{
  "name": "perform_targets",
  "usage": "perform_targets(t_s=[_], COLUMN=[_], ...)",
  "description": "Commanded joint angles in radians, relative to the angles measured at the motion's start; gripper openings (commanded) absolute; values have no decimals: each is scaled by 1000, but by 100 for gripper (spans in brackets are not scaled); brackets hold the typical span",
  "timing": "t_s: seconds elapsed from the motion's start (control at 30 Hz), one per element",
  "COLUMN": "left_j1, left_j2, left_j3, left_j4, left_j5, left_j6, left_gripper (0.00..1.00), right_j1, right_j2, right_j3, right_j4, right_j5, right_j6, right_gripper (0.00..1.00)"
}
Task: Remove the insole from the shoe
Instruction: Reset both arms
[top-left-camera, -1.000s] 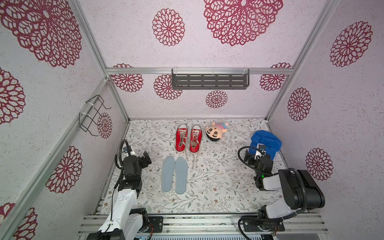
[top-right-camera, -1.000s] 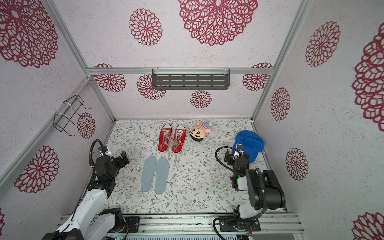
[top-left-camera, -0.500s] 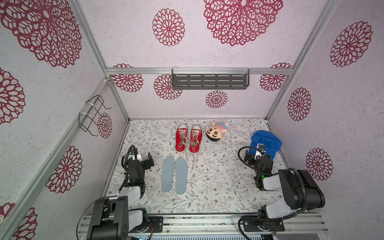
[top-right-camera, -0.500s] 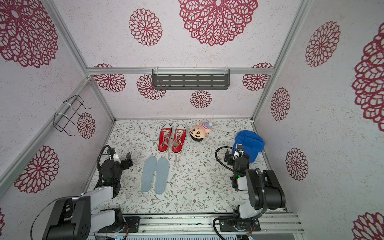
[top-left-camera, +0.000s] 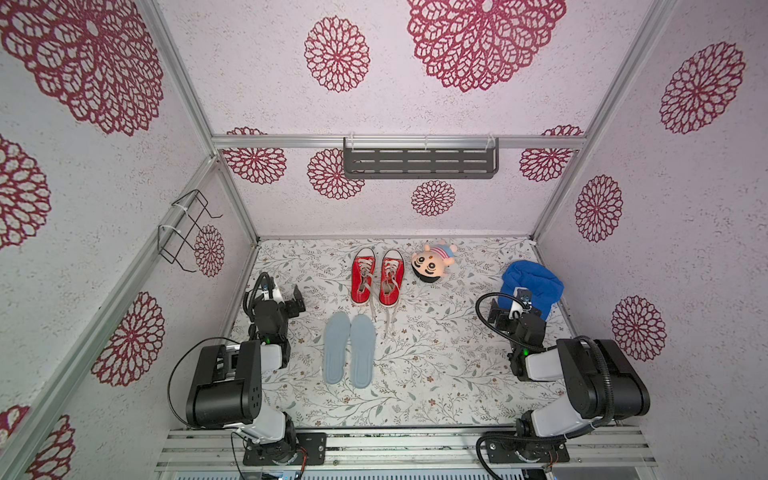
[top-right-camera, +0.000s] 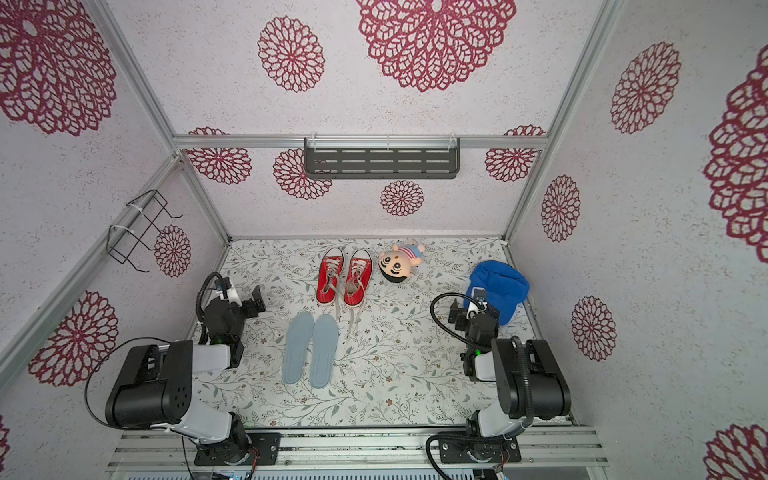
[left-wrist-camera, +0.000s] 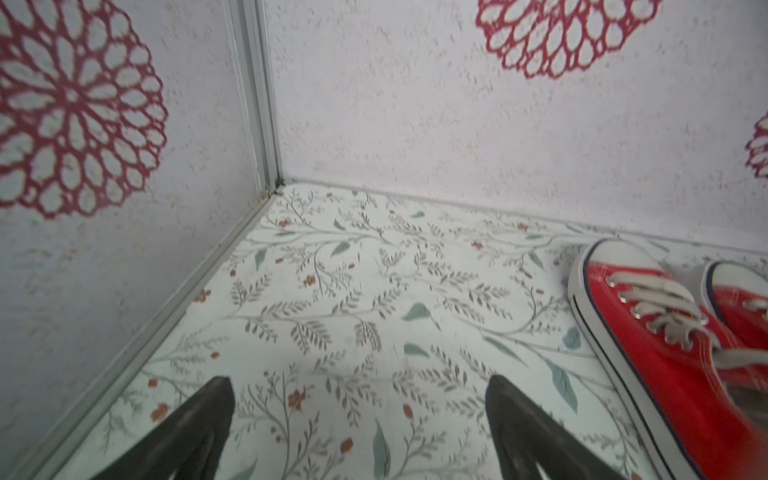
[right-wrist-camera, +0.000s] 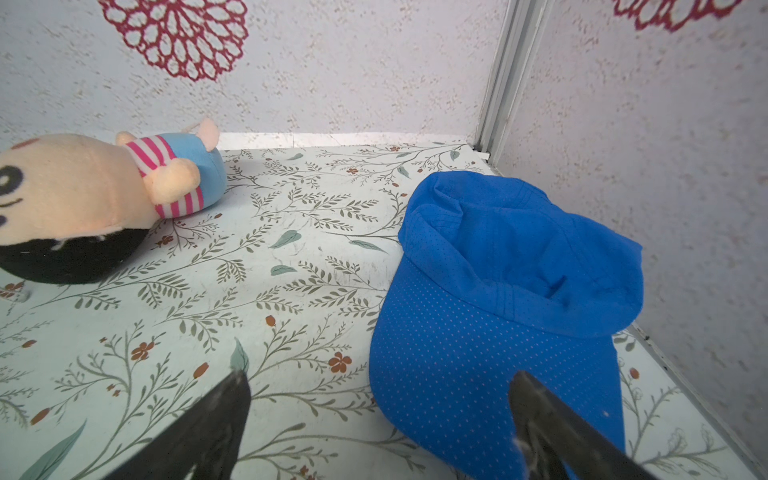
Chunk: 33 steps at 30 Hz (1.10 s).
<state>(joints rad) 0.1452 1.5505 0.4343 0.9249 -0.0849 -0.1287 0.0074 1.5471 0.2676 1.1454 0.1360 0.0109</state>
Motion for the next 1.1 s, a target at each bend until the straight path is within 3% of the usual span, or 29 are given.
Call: perform_targets(t_s=[0.0,1.07], left_j1=[8,4], left_j2=[-4,-1], left_j3=[-4,-6], left_j4=[-76,-65], left_j5=[-2,-11], left_j6=[-13,-6], left_gripper=[97,97], right_j1=[2,2], right_j2=[-16,-15], right_j3=[-2,1], right_j4=[22,21], right_j5=[14,14], right_j6=[9,8], right_gripper=[99,99])
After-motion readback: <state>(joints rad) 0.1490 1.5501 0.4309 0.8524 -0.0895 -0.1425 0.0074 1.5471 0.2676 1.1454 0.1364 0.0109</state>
